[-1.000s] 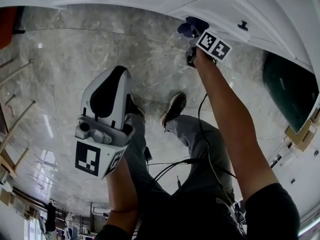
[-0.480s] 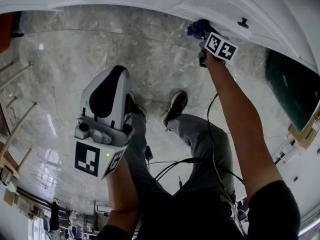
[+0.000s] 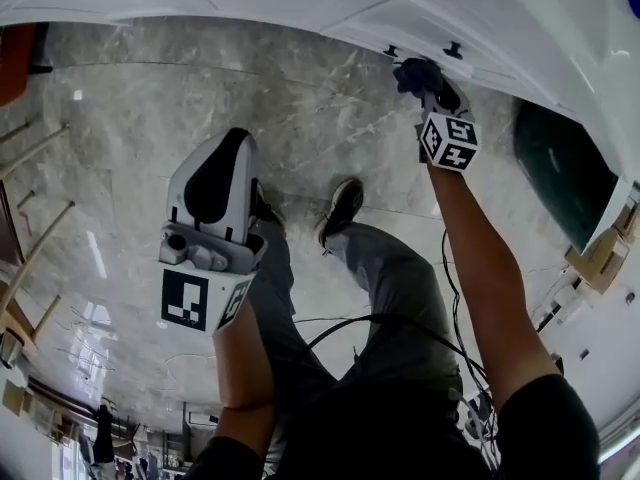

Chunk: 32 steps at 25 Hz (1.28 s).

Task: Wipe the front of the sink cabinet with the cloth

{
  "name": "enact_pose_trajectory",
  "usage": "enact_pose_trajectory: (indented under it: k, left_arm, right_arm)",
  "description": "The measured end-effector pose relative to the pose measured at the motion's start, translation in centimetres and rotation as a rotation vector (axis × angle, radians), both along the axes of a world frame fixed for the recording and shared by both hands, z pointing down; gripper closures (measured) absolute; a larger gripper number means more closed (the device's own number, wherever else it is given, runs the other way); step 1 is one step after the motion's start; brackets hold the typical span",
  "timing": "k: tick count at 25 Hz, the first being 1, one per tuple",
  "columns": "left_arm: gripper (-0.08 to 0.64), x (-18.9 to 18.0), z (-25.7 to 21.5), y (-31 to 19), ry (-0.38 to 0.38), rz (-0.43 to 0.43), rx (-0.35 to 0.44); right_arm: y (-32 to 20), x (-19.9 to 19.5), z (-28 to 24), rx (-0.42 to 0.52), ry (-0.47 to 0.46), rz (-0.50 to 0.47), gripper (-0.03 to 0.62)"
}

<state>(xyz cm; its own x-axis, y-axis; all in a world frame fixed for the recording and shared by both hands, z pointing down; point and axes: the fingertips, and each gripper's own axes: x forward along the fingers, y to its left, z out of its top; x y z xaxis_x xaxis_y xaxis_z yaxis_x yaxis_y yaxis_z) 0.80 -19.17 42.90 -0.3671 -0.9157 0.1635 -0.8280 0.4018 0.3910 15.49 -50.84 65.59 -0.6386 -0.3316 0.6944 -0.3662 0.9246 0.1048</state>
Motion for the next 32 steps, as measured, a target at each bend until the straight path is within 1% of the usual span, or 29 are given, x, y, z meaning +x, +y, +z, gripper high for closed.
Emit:
enact_pose_trajectory:
  k: [2, 3, 5, 8, 10, 12, 15, 18, 21, 22, 23, 25, 27, 29, 31, 32]
  left_arm:
    - [0.546, 0.6, -1.0, 0.8, 0.009, 0.015, -0.029]
    - [0.546, 1.0, -1.7, 1.3, 0.011, 0.028, -0.039]
    - [0.546, 1.7, -3.5, 2.9, 0.005, 0.052, -0.057]
    - [0.546, 1.6, -6.8, 5.9, 0.017, 0.063, -0.075]
    - [0.546, 0.7, -9.0, 7.7, 0.009, 0.091, -0.103]
    - [0.546, -0.8, -11.8, 9.4, -0.011, 0.128, -0.127]
    - [0.546, -3.1, -16.2, 12.2, -0.035, 0.135, -0.164]
    - [0.546, -4.9, -18.7, 13.9, -0.064, 0.105, -0.207]
    - [0.546, -5.8, -21.2, 14.4, -0.107, 0.062, -0.198]
    - [0.546, -6.2, -22.0, 14.7, -0.136, 0.051, -0.191]
    - [0.546, -6.5, -22.4, 15.1, -0.165, 0.039, -0.190]
    - [0.546, -7.2, -21.9, 16.2, -0.199, 0.029, -0.208]
    - [0.546, -7.7, -20.3, 17.3, -0.187, 0.032, -0.213]
    - [0.546, -8.2, -18.6, 19.0, -0.149, 0.038, -0.197]
    - [0.546, -9.0, -17.1, 21.1, -0.114, 0.051, -0.178]
    - [0.546, -9.7, -16.5, 22.1, -0.094, 0.062, -0.165]
  right_arm:
    - [3.0, -1.4, -4.3, 0.076, -0.031, -0.092, 0.531]
    - [4.4, -2.2, -6.9, 0.112, -0.054, -0.121, 0.531]
    - [7.1, -3.4, -11.9, 0.154, -0.100, -0.146, 0.531]
    - [11.6, -5.5, -17.3, 0.133, -0.148, -0.134, 0.531]
    - [13.9, -7.3, -20.3, 0.124, -0.179, -0.119, 0.531]
    - [15.6, -9.3, -23.1, 0.140, -0.199, -0.098, 0.531]
    - [17.5, -12.2, -26.0, 0.172, -0.192, -0.100, 0.531]
    - [17.8, -14.5, -27.1, 0.141, -0.201, -0.093, 0.531]
    - [17.3, -15.6, -26.2, 0.091, -0.217, -0.076, 0.531]
    - [16.9, -16.1, -25.8, 0.101, -0.223, -0.078, 0.531]
    - [16.5, -16.8, -25.4, 0.132, -0.227, -0.091, 0.531]
    - [16.0, -18.2, -24.6, 0.241, -0.214, -0.154, 0.531]
    - [15.5, -18.9, -23.3, 0.334, -0.184, -0.199, 0.531]
    - [15.6, -19.7, -22.0, 0.367, -0.166, -0.193, 0.531]
    - [16.4, -21.1, -21.0, 0.374, -0.177, -0.147, 0.531]
    - [16.6, -21.9, -20.8, 0.377, -0.193, -0.089, 0.531]
